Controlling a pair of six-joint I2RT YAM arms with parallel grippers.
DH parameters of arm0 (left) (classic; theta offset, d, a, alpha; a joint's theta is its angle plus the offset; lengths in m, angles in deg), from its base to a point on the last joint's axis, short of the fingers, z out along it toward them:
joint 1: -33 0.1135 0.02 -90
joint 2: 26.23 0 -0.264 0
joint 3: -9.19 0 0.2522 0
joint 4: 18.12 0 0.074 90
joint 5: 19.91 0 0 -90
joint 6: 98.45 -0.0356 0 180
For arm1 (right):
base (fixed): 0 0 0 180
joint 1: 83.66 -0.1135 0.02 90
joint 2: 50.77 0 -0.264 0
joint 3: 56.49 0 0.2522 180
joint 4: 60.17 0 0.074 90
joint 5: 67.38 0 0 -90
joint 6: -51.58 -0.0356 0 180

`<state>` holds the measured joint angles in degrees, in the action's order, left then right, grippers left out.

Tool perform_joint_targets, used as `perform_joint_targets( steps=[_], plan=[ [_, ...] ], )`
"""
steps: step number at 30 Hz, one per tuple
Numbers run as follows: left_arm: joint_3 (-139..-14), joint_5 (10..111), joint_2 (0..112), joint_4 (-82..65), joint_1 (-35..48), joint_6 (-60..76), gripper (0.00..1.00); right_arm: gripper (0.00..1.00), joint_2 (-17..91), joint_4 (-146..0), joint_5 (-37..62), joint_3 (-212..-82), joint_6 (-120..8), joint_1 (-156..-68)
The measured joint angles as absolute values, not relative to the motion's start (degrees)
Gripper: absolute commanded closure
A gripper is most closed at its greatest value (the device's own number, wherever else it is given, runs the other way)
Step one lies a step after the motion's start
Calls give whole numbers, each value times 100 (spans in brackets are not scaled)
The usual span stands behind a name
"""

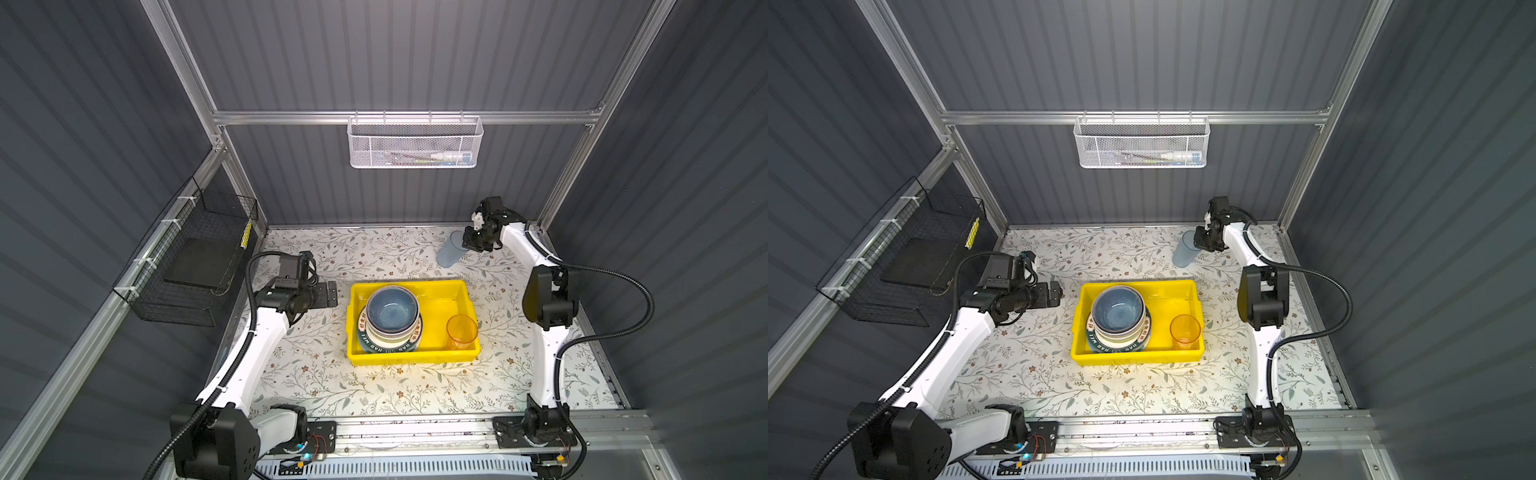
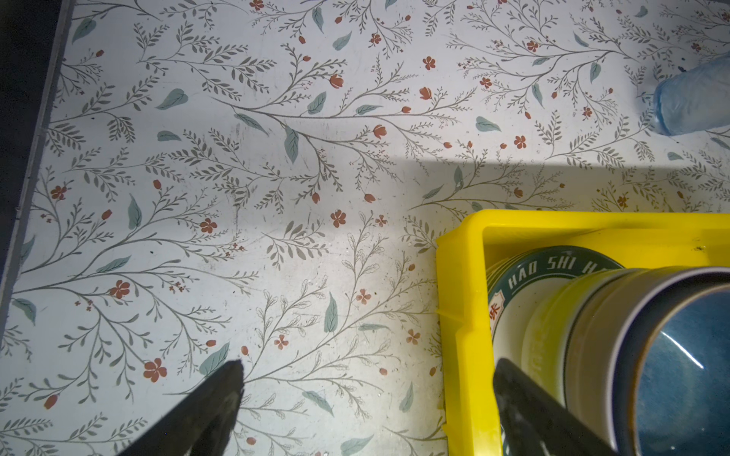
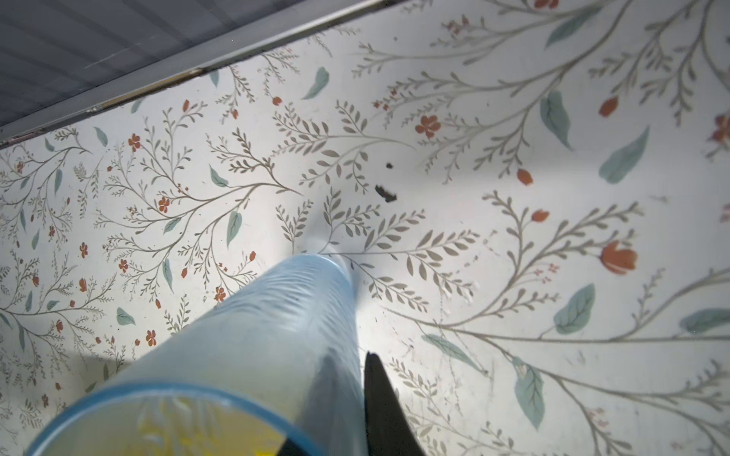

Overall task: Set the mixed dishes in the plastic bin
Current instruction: 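Grasp the pale blue cup with the right gripper and lift it, then carry the pale blue cup into the bin beside the pink cup and lower it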

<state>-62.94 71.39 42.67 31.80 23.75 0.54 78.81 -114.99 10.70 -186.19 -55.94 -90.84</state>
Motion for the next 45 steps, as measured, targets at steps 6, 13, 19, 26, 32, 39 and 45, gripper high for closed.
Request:
perform_joint_targets(
  steps=[6, 13, 19, 26, 32, 39, 45],
  plan=[
    [-6294, 7139, 4267, 3180, 2375, 54, 0, 98, 7675, -11374, 1057, -18199, -5637, -9082],
    [-6289, 7115, 4267, 3180, 2375, 56, 0, 100, 7273, -11282, 1002, -17775, -5657, -9065],
    [-6289, 7097, 4267, 3180, 2373, 54, 0, 100, 6618, -11291, 925, -17701, -5620, -9034],
    [-6289, 7097, 4265, 3180, 2375, 54, 0, 100, 5719, -11849, 423, -17716, -5211, -9025],
    [-6289, 7097, 4259, 3180, 2375, 54, 0, 100, 5022, -12382, 329, -17148, -4912, -9132],
    [-6289, 7095, 4213, 3180, 2375, 54, 0, 100, 4482, -12952, 436, -16610, -4761, -9473],
    [-6289, 7053, 4213, 3180, 2375, 54, 0, 100, 4334, -13368, 724, -16606, -4682, -9816]
  ],
)
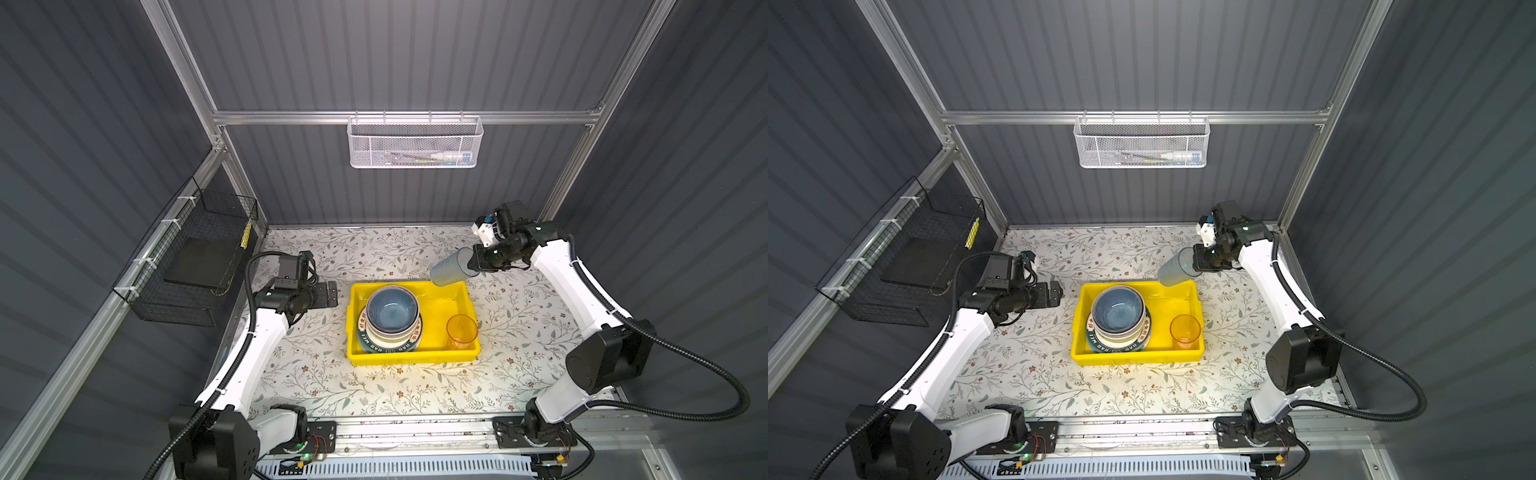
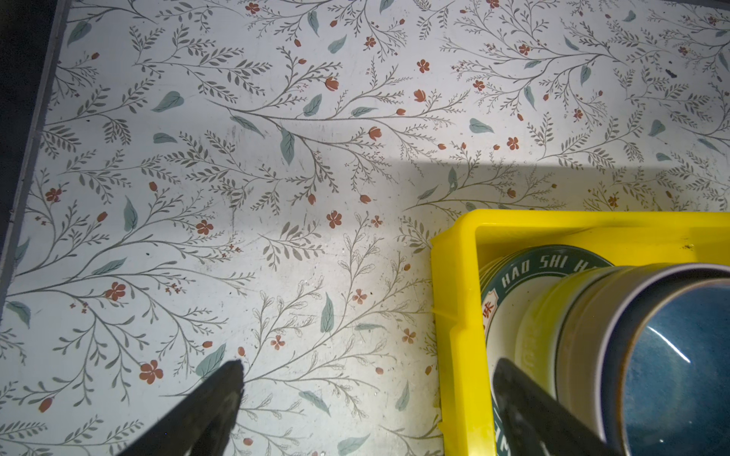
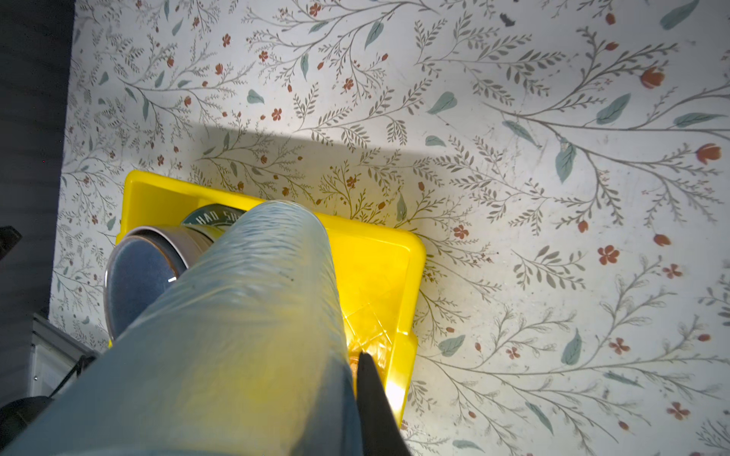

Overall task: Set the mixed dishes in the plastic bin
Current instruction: 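Carry the pale blue cup into the bin beside the pink cup and lower it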

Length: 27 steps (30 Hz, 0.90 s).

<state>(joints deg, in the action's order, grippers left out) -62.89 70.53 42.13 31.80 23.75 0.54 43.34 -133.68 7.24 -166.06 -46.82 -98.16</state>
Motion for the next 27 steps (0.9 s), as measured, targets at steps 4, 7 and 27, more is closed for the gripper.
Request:
perform_joint_targets(
  steps=[4, 7, 27],
  plan=[
    [-6289, 7043, 4200, 3180, 2375, 54, 0, 100, 4371, -13704, 1103, -16608, -4687, -9891],
    [-6289, 7014, 4198, 3178, 2375, 54, 0, 100, 4393, -13846, 1238, -16608, -4684, -9921],
    [-6289, 7010, 4158, 3178, 2375, 54, 0, 100, 5914, -14399, 2418, -17356, -4608, -10442]
  ],
)
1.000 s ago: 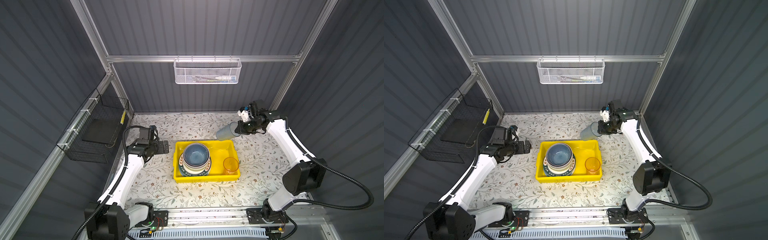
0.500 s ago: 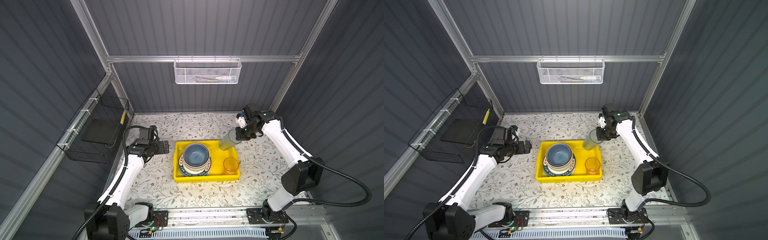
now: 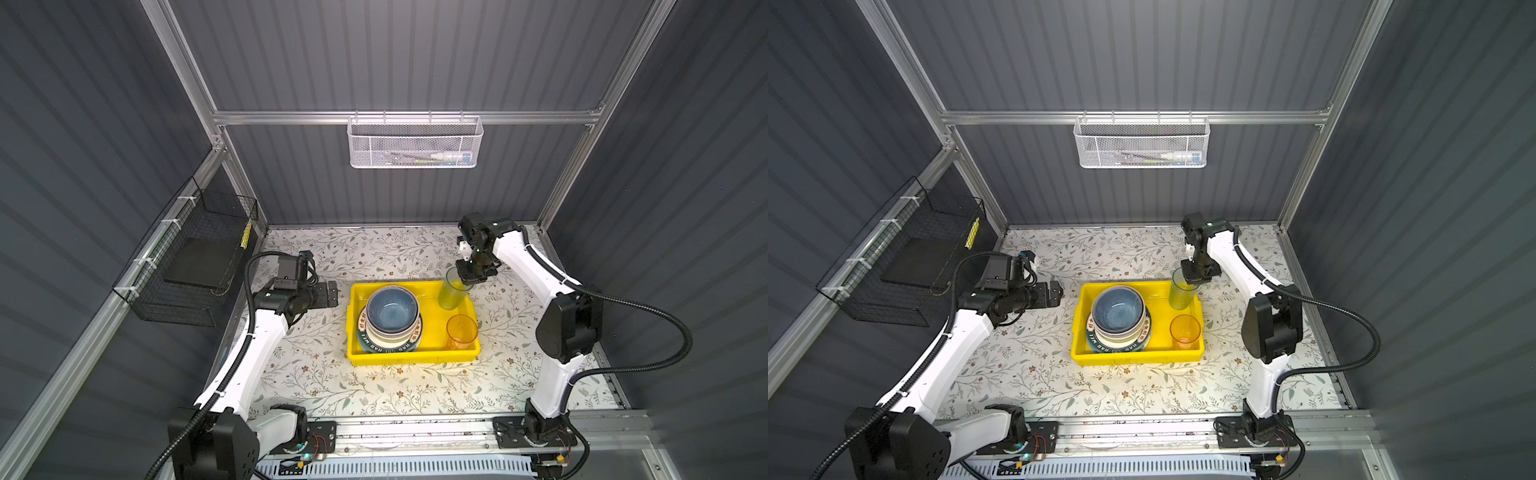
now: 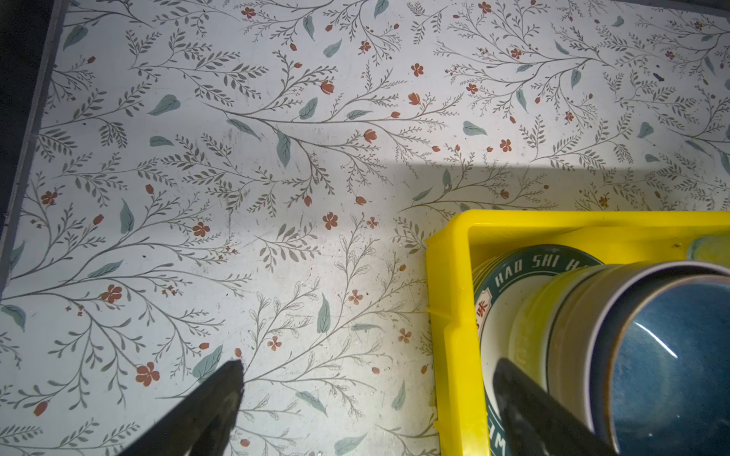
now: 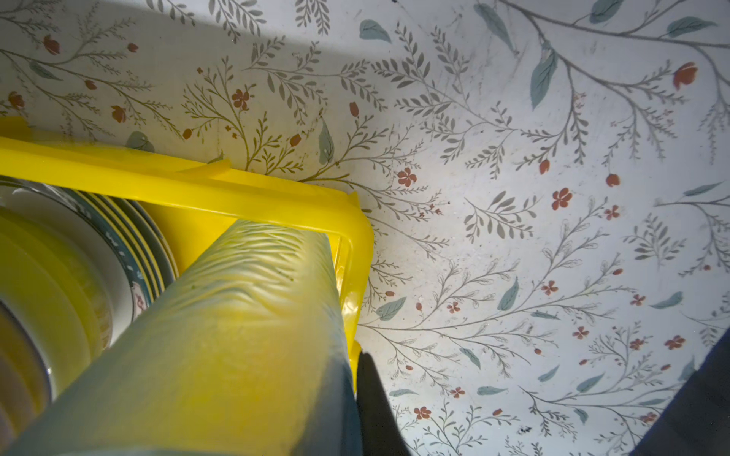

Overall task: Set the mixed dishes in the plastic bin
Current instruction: 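Carry the pale blue cup into the bin beside the pink cup and lower it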

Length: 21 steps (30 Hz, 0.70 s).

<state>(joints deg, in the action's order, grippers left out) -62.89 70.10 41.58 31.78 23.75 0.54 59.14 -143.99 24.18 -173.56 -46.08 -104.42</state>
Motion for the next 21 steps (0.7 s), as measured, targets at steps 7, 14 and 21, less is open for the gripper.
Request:
perform_joint_targets(
  steps=[7, 14, 21],
  plan=[
    [-6289, 7010, 4147, 3178, 2375, 54, 0, 99, 6076, -14432, 2543, -17428, -4645, -10527],
    [-6289, 7010, 4147, 3178, 2375, 54, 0, 96, 6139, -14393, 2558, -17404, -4711, -10546],
    [-6289, 7012, 4147, 3180, 2375, 54, 0, 94, 6139, -14183, 2602, -17168, -4787, -10586]
  ],
)
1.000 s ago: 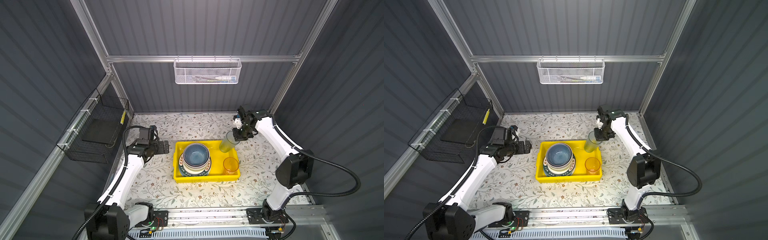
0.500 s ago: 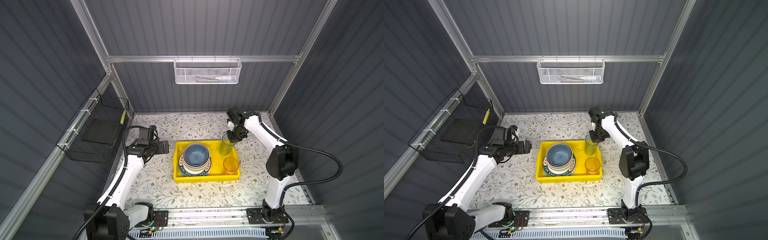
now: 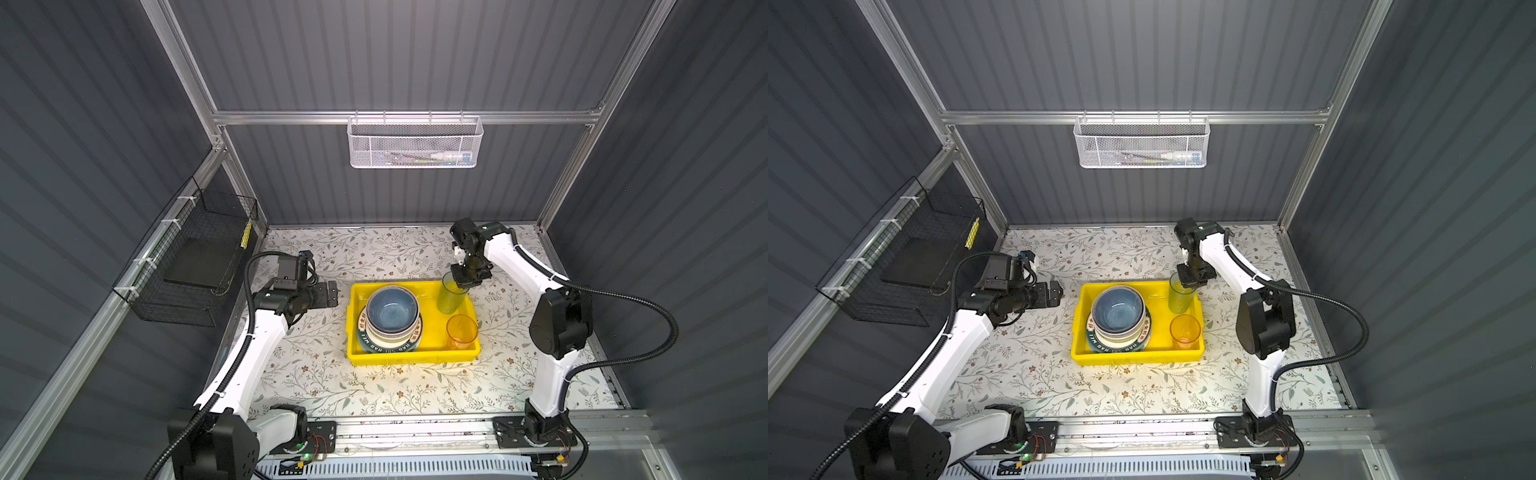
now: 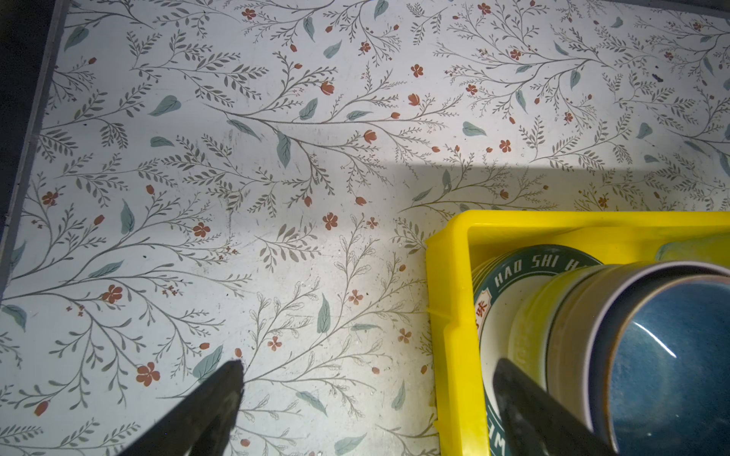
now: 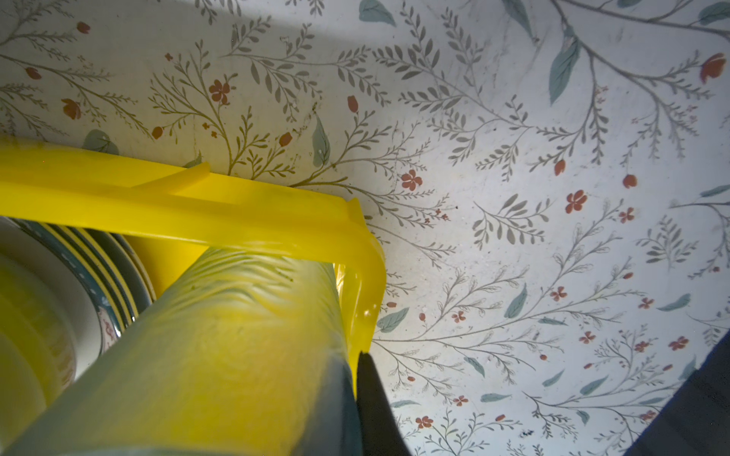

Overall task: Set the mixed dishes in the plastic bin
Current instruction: 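Carry the pale blue cup into the bin beside the pink cup and lower it, then open the right gripper and lift it away from the pale blue cup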

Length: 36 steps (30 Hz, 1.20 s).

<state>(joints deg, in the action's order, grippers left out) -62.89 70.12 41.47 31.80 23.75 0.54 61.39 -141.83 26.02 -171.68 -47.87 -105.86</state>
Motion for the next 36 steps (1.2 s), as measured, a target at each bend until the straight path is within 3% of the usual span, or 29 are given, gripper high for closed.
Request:
perform_joint_targets(
  steps=[9, 36],
  plan=[
    [-6289, 7012, 4147, 3180, 2375, 54, 0, 90, 6141, -14036, 2692, -17026, -4877, -10634],
    [-6289, 7012, 4147, 3180, 2375, 54, 0, 63, 5918, -13501, 2779, -16829, -5065, -10632]
  ],
)
